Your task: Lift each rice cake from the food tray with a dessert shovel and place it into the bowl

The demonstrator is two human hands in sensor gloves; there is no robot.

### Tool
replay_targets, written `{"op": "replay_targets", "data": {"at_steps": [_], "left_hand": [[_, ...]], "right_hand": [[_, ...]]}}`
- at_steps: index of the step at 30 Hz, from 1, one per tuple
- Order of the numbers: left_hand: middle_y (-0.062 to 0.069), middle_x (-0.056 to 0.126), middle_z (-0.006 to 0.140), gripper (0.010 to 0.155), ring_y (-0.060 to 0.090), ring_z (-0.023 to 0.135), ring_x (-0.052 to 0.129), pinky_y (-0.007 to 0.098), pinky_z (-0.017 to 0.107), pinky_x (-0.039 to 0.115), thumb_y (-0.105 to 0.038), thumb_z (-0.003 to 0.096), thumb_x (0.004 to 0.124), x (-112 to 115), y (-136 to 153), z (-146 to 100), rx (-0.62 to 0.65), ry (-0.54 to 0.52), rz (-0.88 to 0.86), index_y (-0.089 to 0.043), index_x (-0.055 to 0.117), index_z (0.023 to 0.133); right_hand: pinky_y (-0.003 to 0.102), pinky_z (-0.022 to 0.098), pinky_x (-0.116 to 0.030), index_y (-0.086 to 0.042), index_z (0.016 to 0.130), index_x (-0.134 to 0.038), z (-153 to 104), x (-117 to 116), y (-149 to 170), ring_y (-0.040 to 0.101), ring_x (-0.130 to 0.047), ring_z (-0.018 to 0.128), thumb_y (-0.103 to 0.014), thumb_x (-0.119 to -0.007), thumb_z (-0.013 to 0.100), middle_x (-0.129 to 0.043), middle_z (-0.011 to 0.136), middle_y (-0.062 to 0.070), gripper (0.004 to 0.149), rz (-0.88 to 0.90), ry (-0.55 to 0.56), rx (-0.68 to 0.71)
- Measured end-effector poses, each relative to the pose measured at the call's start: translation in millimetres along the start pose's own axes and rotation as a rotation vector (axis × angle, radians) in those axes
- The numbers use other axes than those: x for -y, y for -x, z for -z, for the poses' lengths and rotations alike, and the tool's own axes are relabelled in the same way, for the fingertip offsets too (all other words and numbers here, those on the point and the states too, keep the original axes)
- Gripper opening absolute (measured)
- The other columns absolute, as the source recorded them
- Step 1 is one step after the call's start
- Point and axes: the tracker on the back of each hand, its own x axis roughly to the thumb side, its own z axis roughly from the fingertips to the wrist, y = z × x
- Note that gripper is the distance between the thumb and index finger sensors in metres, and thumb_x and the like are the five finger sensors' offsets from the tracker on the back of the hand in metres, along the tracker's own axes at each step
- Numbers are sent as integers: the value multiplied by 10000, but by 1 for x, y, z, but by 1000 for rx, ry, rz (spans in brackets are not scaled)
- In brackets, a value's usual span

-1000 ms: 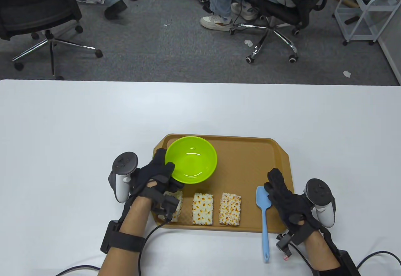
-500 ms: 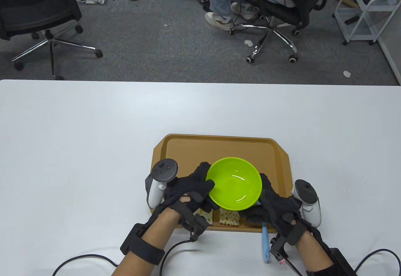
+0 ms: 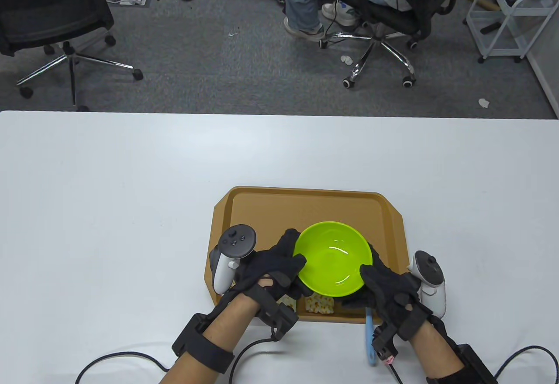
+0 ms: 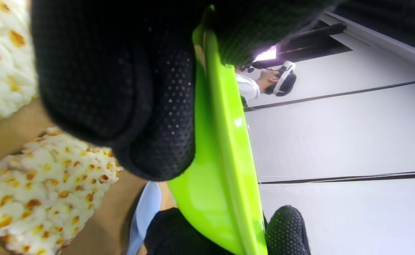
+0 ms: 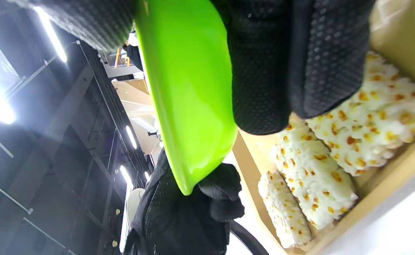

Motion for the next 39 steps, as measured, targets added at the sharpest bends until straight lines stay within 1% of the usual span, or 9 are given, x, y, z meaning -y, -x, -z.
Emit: {"op": "replay_targets", "data": {"at_steps": [3,6,10,14,18,22,25,32,39], "left_hand": [[223,580,1088,711,337,485,1112,393,283,961,-330,493,788,-4,-3,-3,33,-9,15,-132,394,1050],[242,482,1118,767,442,680,1006,513,413,889,-440,484,788,-21,-13,-12,94,-112,157,-139,381,1061],[195,239,1181,895,580,1016,516,694,685,526,-613,455,766,-52,-15,-30,116,-264,448,-209,274,1085],[126,168,1210,938,542,1079,248,729,727,313,-710,417,747,-93,1,-50,4,-380,741,-286,259,1097],[98,141,1217,940,521,1090,197,737,727,255,-734,407,735,-124,28,-65,-118,-447,908,-308,265,1102],[77,143,1219,941,496,1097,181,731,731,238,-740,401,728,-138,54,-69,-196,-490,961,-313,262,1099],[86,76,1200,951,492,1084,128,721,730,205,-739,406,703,-143,66,-70,-305,-428,956,-309,199,1088],[88,96,1199,946,492,1084,155,717,732,223,-730,405,708,-145,71,-71,-278,-437,902,-297,217,1087],[89,109,1200,944,493,1084,170,717,731,237,-728,406,707,-143,69,-73,-248,-451,889,-288,226,1089]], "right_hand": [[450,399,-916,-143,1002,-219,-3,4,-4,364,-1072,563,-467,-648,400,-495,993,296,807,19,66,14],[444,393,-919,-136,1003,-230,-9,15,-9,359,-1076,551,-454,-653,403,-501,993,291,800,63,110,25],[445,390,-919,-147,1008,-253,-18,34,-16,352,-1082,535,-444,-666,401,-514,1002,271,792,75,209,47],[427,376,-927,-151,1011,-291,-28,57,-23,326,-1094,507,-441,-690,399,-554,998,249,786,90,342,65],[422,372,-929,-152,1012,-308,-38,77,-28,319,-1098,499,-435,-705,401,-569,997,242,782,118,444,75],[404,353,-937,-150,1012,-341,-48,98,-30,296,-1107,463,-417,-718,403,-600,989,229,765,132,561,62],[383,319,-948,-140,1010,-364,-56,115,-27,275,-1117,422,-408,-725,403,-622,978,229,755,141,654,35],[350,253,-970,-108,1001,-400,-69,145,-16,246,-1140,343,-386,-731,407,-657,945,258,735,93,881,-77],[332,219,-991,-98,995,-444,-69,162,-4,229,-1161,299,-364,-766,401,-692,927,264,726,21,1005,-190]]}}
